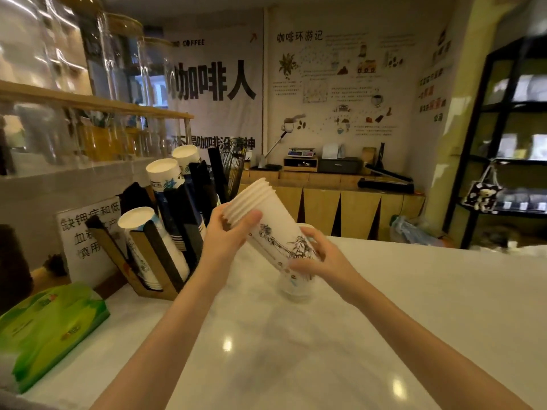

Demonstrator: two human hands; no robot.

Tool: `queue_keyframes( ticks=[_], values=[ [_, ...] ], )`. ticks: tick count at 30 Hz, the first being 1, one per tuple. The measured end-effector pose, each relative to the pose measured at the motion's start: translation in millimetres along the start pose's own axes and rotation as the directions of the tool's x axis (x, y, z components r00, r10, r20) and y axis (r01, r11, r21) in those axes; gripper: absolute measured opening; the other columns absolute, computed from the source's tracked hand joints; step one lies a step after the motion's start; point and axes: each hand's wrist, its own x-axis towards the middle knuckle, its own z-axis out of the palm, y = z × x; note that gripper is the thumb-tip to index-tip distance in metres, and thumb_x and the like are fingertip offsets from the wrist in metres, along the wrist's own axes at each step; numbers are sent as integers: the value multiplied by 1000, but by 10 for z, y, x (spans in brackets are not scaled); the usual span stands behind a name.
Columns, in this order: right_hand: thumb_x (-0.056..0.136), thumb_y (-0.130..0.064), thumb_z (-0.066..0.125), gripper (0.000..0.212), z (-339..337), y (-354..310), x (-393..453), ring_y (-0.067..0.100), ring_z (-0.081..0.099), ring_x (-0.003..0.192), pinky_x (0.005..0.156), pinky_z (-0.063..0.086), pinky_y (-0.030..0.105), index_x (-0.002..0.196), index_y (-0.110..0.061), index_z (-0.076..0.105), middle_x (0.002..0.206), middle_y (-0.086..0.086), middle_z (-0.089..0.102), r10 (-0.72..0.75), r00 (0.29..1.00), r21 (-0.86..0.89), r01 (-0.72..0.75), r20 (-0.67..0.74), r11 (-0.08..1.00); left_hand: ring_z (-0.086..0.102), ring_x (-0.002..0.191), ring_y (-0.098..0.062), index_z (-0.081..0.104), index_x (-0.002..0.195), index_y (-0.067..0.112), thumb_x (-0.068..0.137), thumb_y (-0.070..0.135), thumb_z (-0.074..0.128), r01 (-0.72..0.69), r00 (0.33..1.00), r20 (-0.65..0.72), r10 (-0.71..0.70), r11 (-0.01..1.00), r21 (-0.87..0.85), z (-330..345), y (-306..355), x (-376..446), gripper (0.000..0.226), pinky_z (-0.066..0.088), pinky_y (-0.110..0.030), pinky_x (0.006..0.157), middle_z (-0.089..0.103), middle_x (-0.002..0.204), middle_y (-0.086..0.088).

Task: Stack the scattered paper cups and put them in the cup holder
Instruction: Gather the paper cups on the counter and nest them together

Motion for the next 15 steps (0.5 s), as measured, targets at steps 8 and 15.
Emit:
queue_keyframes(
  ticks=[8, 15],
  values=[
    [62, -29, 77, 64, -744, -420, 253, 16, 68, 95, 72, 57, 24, 118, -19, 49, 104, -2, 67, -140, 962, 100, 168, -235, 981, 68, 81, -5, 60, 97, 20, 80, 24, 60, 23, 998, 68, -18, 996, -82, 329, 51, 380, 18, 55, -14, 64, 71, 87, 9],
    [68, -28, 66, 57, -902, -668, 471, 9, 65, 88, 65, 54, 17, 120, -18, 44, 103, -3, 62, -322, 850, 33, 368, -417, 929, 63, 101, -15, 55, 119, 16, 74, 33, 67, -68, 988, 149, 29, 962, 265, 565, -169, 403, 49, 54, -24, 81, 66, 108, 2]
  ],
)
